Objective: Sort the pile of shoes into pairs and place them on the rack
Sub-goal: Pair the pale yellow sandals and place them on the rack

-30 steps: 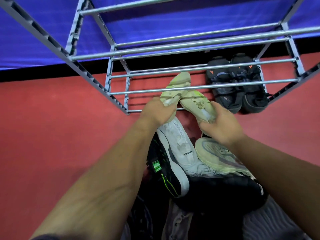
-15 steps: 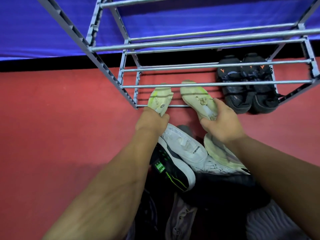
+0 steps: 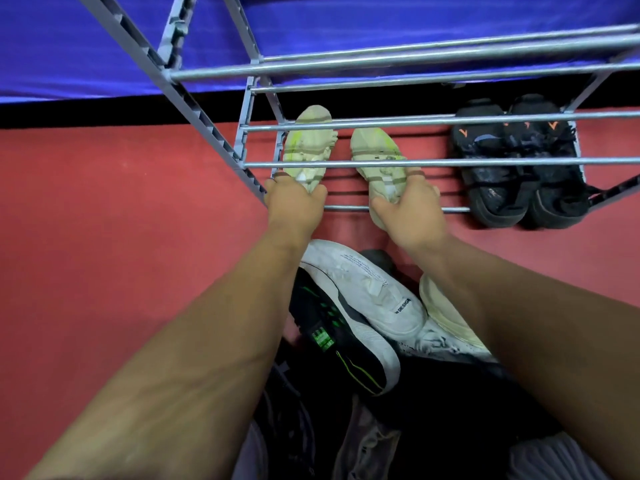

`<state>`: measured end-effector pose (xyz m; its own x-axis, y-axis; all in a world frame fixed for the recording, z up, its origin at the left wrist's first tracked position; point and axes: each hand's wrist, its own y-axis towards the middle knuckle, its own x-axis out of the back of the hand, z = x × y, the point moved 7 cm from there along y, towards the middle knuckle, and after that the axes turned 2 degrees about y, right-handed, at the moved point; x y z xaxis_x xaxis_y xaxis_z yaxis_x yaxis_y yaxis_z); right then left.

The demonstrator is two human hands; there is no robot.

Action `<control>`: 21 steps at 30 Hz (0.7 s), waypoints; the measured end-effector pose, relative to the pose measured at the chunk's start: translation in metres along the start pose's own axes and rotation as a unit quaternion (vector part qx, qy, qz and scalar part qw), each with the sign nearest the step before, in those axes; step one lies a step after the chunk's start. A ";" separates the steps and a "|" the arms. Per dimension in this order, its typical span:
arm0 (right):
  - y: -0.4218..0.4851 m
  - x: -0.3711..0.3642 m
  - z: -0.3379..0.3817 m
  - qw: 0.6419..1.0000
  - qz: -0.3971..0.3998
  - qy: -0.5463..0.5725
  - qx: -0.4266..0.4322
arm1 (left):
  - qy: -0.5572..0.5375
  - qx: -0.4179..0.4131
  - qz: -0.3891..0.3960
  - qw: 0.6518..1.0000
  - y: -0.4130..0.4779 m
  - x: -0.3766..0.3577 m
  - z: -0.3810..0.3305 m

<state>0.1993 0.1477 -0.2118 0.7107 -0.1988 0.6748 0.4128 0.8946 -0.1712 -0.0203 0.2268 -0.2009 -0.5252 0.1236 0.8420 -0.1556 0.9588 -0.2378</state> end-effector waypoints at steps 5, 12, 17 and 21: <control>0.021 -0.014 0.022 0.998 -0.001 -0.041 0.036 | -0.022 0.010 0.005 1.000 0.013 -0.009 -0.003; 0.030 -0.053 0.021 0.988 0.147 -0.031 0.022 | 0.011 0.010 0.008 1.000 0.022 -0.020 0.018; 0.031 -0.042 0.010 0.996 0.056 -0.038 0.052 | -0.016 -0.074 -0.015 0.997 0.010 -0.017 0.017; 0.025 -0.045 0.021 0.995 0.076 -0.037 0.056 | 0.003 -0.091 -0.063 0.994 0.006 -0.013 0.017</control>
<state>0.1658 0.1877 -0.2321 0.7147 -0.0310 0.6987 0.2349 0.9517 -0.1980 -0.0290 0.2267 -0.2218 -0.5068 0.0002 0.8621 -0.0655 0.9971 -0.0388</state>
